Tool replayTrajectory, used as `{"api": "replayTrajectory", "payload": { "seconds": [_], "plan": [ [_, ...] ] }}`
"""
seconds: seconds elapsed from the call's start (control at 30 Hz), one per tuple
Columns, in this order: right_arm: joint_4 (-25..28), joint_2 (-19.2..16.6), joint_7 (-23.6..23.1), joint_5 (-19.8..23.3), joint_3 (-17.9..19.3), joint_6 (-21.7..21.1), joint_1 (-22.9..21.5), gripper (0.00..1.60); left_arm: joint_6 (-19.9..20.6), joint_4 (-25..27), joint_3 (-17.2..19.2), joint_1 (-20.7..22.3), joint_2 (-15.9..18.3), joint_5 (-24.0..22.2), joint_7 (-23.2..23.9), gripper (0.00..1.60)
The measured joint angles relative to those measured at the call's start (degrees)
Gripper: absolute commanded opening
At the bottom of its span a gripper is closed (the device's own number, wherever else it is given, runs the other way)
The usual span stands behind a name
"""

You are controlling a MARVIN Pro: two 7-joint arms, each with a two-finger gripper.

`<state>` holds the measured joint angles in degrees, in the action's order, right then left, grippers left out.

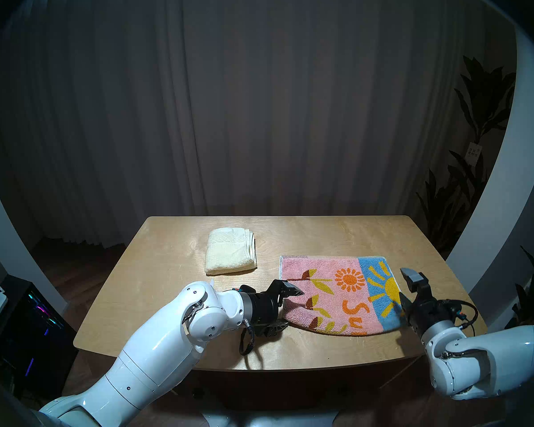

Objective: Fold each towel twice and stack them on table

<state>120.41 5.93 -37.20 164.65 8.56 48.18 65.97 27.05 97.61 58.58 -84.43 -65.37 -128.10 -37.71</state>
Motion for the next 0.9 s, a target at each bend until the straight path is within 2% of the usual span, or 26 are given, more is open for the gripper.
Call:
{"api": "replayTrajectory", "payload": {
  "seconds": [0.33,0.9],
  "plan": [
    [1.61,0.29,1.6,0.17,1.79,1.79,-1.46,1.6,0.34,-0.17,0.1,0.0,-0.17,0.01,0.0,1.6],
    [3.56,0.22,8.22,0.23,0.29,4.5,-0.25,1.6,1.02,-0.3,-0.12,-0.02,-0.55,0.0,-0.03,1.6]
  ]
}}
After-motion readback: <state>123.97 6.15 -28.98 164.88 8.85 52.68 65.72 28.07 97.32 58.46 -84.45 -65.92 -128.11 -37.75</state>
